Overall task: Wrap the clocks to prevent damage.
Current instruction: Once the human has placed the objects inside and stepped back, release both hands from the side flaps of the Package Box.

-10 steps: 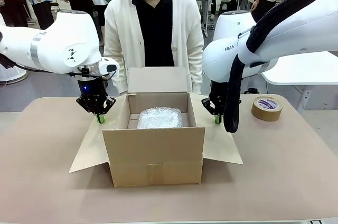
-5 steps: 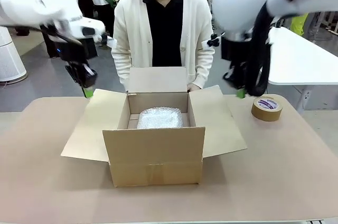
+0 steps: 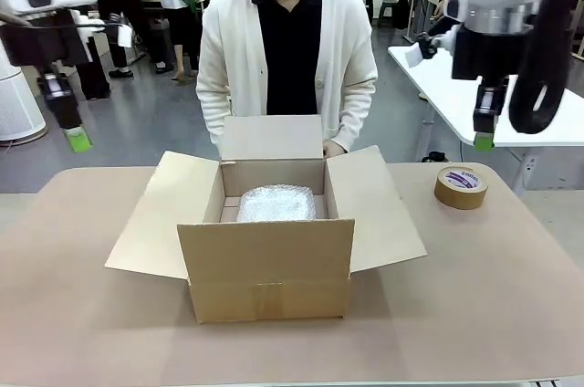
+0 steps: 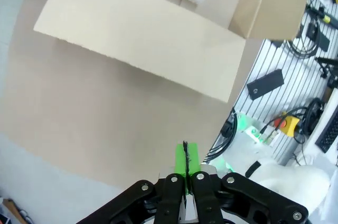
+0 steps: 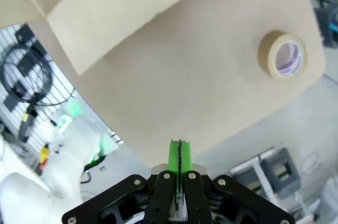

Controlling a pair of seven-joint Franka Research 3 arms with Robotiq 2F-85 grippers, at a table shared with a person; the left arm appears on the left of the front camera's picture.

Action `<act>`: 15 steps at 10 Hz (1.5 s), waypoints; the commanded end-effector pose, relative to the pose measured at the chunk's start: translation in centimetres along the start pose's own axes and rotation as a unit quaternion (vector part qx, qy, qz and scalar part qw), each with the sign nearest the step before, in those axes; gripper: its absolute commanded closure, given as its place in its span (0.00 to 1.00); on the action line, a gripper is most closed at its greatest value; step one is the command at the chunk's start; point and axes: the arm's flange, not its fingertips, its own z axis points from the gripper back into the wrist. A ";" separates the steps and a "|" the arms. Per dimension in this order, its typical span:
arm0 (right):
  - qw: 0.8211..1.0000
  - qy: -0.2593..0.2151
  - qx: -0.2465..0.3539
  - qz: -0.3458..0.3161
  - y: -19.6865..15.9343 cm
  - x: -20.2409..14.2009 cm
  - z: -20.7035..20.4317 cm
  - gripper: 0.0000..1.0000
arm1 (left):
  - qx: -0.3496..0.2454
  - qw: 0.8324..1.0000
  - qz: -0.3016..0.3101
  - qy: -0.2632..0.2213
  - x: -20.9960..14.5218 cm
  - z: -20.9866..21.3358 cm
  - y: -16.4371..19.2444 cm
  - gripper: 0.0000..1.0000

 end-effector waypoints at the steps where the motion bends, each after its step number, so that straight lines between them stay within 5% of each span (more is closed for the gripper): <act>1: 0.997 -0.043 0.020 0.069 0.9 -1.8 -2.5 0.99 | 0.048 0.997 -0.056 -0.016 -1.3 -2.1 0.1 0.99; 3: 0.991 -0.062 0.040 0.113 1.2 -3.1 -3.5 0.99 | 0.060 0.995 -0.081 -0.018 -1.9 -3.5 0.2 0.99; 15: 0.992 -0.057 0.046 0.105 0.8 -3.6 -4.2 0.99 | 0.057 0.994 -0.089 -0.003 -3.0 -5.3 1.0 0.99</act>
